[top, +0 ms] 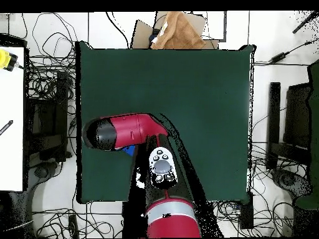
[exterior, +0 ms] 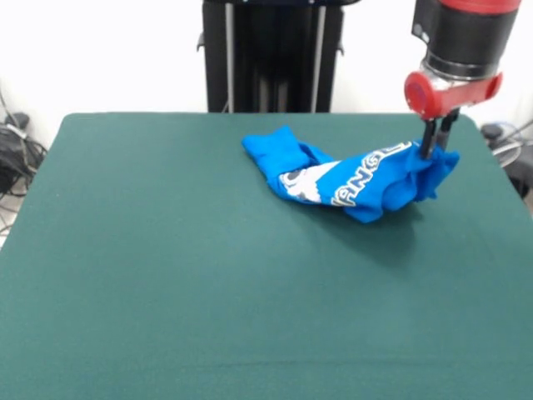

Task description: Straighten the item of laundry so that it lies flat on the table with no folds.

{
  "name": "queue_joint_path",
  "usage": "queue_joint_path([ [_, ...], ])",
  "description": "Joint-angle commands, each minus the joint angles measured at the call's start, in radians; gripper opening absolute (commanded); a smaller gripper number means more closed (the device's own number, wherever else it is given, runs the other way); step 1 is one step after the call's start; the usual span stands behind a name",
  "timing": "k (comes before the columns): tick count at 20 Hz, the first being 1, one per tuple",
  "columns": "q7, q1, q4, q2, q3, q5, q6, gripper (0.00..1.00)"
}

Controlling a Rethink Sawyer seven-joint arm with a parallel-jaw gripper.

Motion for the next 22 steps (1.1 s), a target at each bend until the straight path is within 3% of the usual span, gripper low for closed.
queue_joint_path([
  [1,0.279,0.025,0.037,0.056,-0.049,0.042,-0.094,0.00],
  [8,0.269,0.034,0.030,0.050,-0.057,0.063,-0.066,0.00],
  [14,0.256,-0.001,0.056,0.101,-0.040,0.053,-0.176,0.00],
  [18,0.273,0.018,0.056,0.100,-0.061,0.059,-0.166,0.00],
  [19,0.274,0.027,0.054,0.101,-0.070,0.066,-0.164,1.00],
  [22,0.289,0.041,0.049,0.103,-0.087,0.072,-0.154,1.00],
])
